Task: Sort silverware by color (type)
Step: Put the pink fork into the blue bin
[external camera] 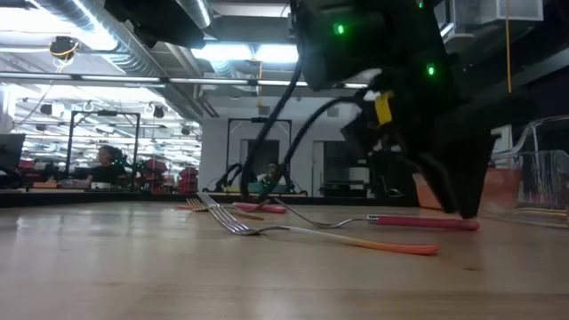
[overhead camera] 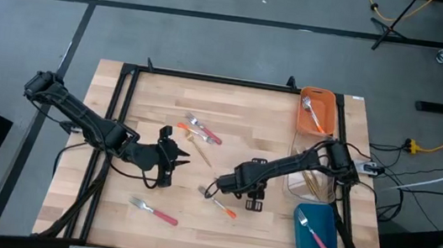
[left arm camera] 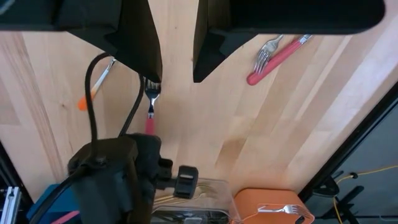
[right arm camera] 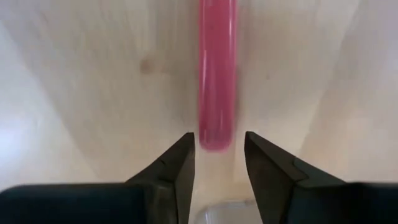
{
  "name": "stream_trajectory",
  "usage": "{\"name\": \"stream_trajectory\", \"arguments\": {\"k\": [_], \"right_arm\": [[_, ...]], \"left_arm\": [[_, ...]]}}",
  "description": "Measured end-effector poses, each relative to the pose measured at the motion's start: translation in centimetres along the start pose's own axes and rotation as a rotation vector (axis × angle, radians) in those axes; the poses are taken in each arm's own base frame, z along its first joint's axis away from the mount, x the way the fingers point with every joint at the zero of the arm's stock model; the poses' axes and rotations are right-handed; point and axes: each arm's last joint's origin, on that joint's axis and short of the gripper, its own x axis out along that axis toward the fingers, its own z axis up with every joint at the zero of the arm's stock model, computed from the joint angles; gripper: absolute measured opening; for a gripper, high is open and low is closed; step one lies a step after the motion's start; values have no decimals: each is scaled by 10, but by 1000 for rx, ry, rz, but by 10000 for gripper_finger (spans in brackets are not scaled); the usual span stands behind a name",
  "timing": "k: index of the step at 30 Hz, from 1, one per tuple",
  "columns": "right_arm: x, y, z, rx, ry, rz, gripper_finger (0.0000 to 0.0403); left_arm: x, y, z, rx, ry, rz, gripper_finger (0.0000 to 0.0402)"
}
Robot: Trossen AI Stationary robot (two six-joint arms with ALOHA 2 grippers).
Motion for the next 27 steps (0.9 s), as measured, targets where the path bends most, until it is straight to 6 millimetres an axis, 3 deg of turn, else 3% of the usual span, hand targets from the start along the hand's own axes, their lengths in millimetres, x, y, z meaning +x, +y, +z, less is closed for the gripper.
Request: {"name": "stream_trajectory", "arguments": {"k": [4,11,16,27], "right_arm": [[-17,1,2,-9,-26,-21,134],[-39,7,19,-123,-222,15,134],[-38,11,31,-162,-337,38,134],[-16,3,33,-146,-320,24,134]], "left_arm": [[0,0,0,0,0,0,85],[0,0,0,0,0,0,85],[0,0,0,0,0,0,85],[0,0,0,0,0,0,85]]}}
